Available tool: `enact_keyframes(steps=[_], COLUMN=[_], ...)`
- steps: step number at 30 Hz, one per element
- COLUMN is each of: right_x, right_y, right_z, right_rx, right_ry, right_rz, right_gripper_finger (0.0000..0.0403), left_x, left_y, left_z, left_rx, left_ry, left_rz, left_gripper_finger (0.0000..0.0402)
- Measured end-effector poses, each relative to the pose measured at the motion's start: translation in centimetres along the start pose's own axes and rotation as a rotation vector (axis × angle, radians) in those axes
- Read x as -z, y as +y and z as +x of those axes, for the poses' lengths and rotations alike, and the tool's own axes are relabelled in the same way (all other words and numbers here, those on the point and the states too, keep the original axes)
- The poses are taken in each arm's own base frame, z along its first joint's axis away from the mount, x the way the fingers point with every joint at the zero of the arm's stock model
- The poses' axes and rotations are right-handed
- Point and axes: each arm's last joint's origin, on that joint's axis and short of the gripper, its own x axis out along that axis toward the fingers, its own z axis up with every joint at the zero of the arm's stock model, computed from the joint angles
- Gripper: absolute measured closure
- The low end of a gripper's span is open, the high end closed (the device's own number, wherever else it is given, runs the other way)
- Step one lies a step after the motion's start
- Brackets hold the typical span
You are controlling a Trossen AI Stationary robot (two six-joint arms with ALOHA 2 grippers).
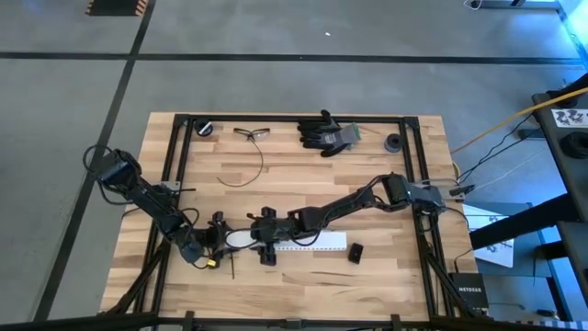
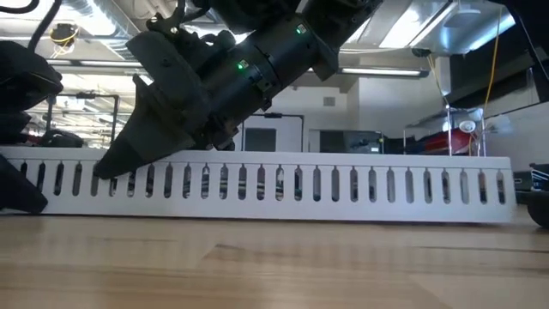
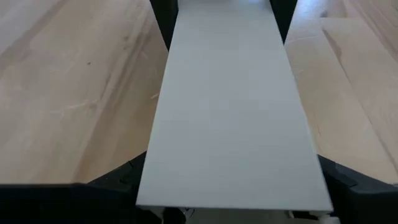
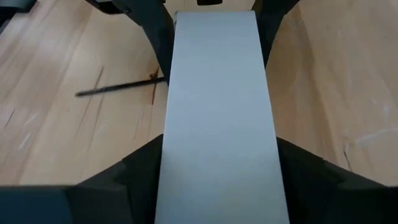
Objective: Ziptie cables
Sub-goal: Close the white cable duct lid
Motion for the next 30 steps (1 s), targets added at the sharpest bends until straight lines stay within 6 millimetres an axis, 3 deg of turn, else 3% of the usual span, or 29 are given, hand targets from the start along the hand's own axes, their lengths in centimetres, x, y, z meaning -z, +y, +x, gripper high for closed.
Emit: enact_keyframes(steps=[5,12,17,21,30], right_x=[-0.3,-3.4,-4.2,-3.9,-1.6], right_y=[-0.1,-0.1,0.0,0.9,5.3], right_z=[-0.7,-4.3,-6.4,-6.8,-7.0], right_rx=[-0.029,0.022,0.048,0.064,0.183], right_ry=[0.061,0.149,0.188,0.213,0.226], right_rz=[0.0,-0.046,-0.075,-0.057,-0.062], right_gripper_finger=[0.0124,0.0079,0.0071,0.007,0.007], left_x=[0.0,-1.5,-2.6,-3.2,-5.9], left_y=[-0.1,-0.2,0.3,1.0,1.1], left_z=[0.0,-0.9,-2.3,-3.2,-5.0], left_rx=[0.05,0.101,0.124,0.119,0.16], left_ry=[0.033,-0.004,-0.01,-0.003,-0.079], left_rz=[-0.001,0.065,0.045,-0.01,-0.061], left_gripper_finger=[0.0142,0.0133,0.0133,0.0133,0.0133])
